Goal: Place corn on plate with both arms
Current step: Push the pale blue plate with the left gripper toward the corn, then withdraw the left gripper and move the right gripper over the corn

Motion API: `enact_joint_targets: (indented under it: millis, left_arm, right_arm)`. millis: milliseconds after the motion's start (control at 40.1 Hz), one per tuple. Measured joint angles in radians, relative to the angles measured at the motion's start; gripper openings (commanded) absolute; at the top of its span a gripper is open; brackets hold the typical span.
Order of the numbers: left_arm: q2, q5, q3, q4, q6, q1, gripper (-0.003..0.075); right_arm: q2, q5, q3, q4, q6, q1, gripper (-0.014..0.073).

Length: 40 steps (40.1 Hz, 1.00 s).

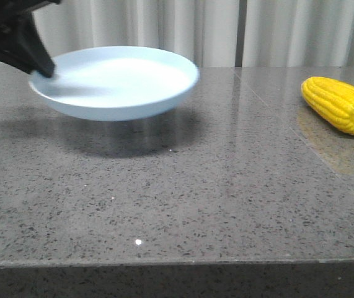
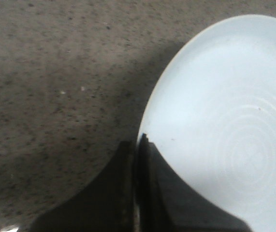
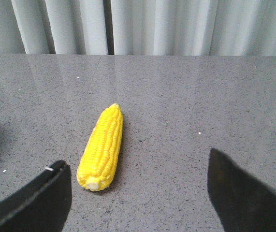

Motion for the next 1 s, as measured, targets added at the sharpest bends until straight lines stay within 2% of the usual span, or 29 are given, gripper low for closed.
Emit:
enact_joint_targets:
  millis: [200, 250, 449, 474, 524, 599, 799, 998]
  left_arm:
    - [0.094, -0.016, -0.003, -0.039, 0.000, -0.040, -0.0001]
    - [0.109, -0.016, -0.003, -0.039, 0.001, -0.047, 0.0048]
    - [0.120, -0.020, -0.007, -0.045, 0.001, -0.060, 0.0424]
    - [0.114, -0.020, -0.009, -0.042, 0.001, -0.060, 0.0457]
    - [0.097, -0.022, -0.012, -0.024, 0.001, -0.058, 0.0468]
    - [0.053, -0.022, -0.012, 0.012, -0.001, -0.043, 0.0417]
    - [-0.116, -0.005, -0.005, 0.209, -0.084, 0.034, 0.0104]
    - [-0.324, -0.011, 0.122, 0.427, -0.188, 0.095, -0.0018]
  right_arm:
    - [0.000, 0.000, 0.000, 0.000, 0.000, 0.000, 0.0601]
    - [0.000, 0.000, 0.000, 0.000, 0.000, 0.000, 0.0601]
    - [0.000, 0.000, 0.000, 0.000, 0.000, 0.000, 0.0601]
    - [0.000, 0.000, 0.000, 0.000, 0.000, 0.000, 0.0601]
    - [0.000, 0.000, 0.000, 0.000, 0.000, 0.000, 0.0601]
    - [0.000, 0.000, 0.000, 0.000, 0.000, 0.000, 0.0601]
    - [0.000, 0.000, 0.000, 0.000, 0.000, 0.000, 0.0601]
    - [0.000, 0.000, 0.000, 0.000, 0.000, 0.000, 0.0601]
